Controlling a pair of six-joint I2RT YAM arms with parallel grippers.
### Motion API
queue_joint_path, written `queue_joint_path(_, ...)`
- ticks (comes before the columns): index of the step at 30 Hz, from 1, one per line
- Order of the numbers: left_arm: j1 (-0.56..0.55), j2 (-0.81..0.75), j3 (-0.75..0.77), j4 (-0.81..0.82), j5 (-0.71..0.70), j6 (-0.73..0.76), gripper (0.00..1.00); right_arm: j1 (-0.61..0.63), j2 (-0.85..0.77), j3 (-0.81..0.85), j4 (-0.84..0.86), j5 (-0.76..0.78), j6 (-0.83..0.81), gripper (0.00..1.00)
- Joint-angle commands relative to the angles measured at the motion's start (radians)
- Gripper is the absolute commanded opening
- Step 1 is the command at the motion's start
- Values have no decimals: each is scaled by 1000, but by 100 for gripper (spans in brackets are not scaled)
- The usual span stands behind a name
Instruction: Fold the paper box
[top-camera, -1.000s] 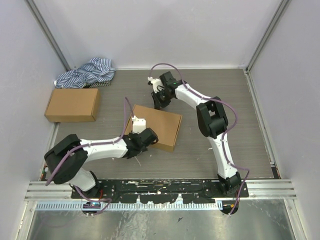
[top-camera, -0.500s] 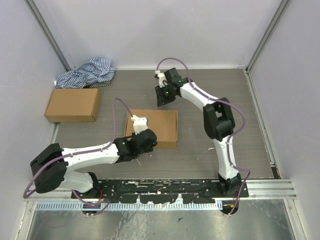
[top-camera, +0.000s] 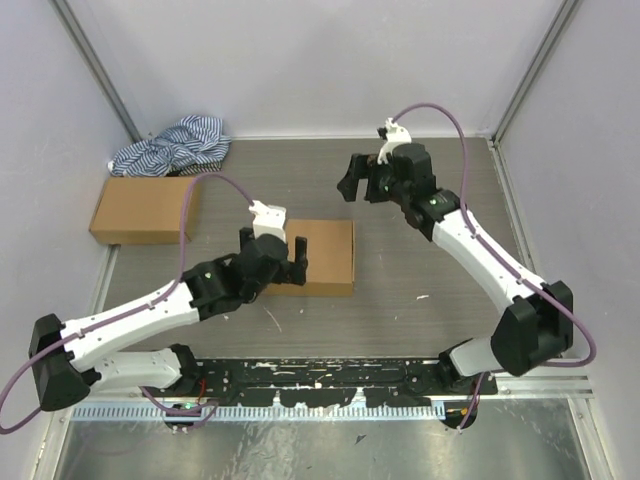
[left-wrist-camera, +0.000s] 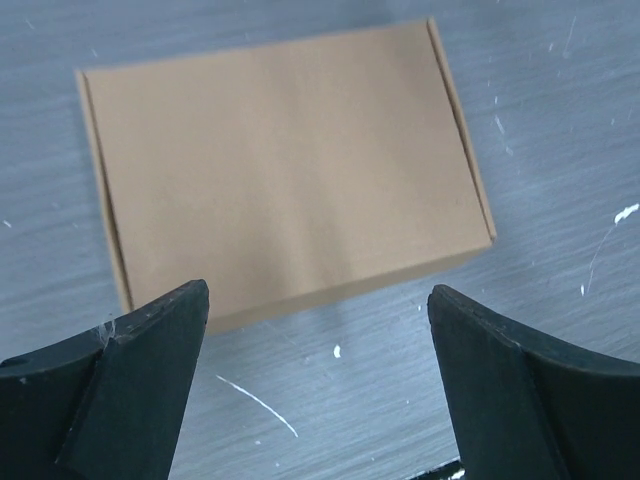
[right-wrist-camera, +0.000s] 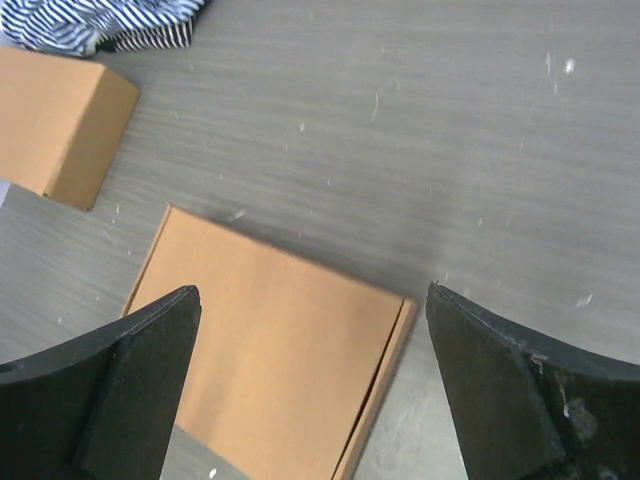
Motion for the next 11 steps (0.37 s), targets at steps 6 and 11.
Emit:
queue_joint_path(6, 92, -7, 152, -189, 49, 118, 98, 3, -216, -163, 130, 39, 176, 100)
queue_joint_path(11, 109, -11, 209, -243, 78, 119, 98, -4, -206, -47, 63, 31, 257, 100)
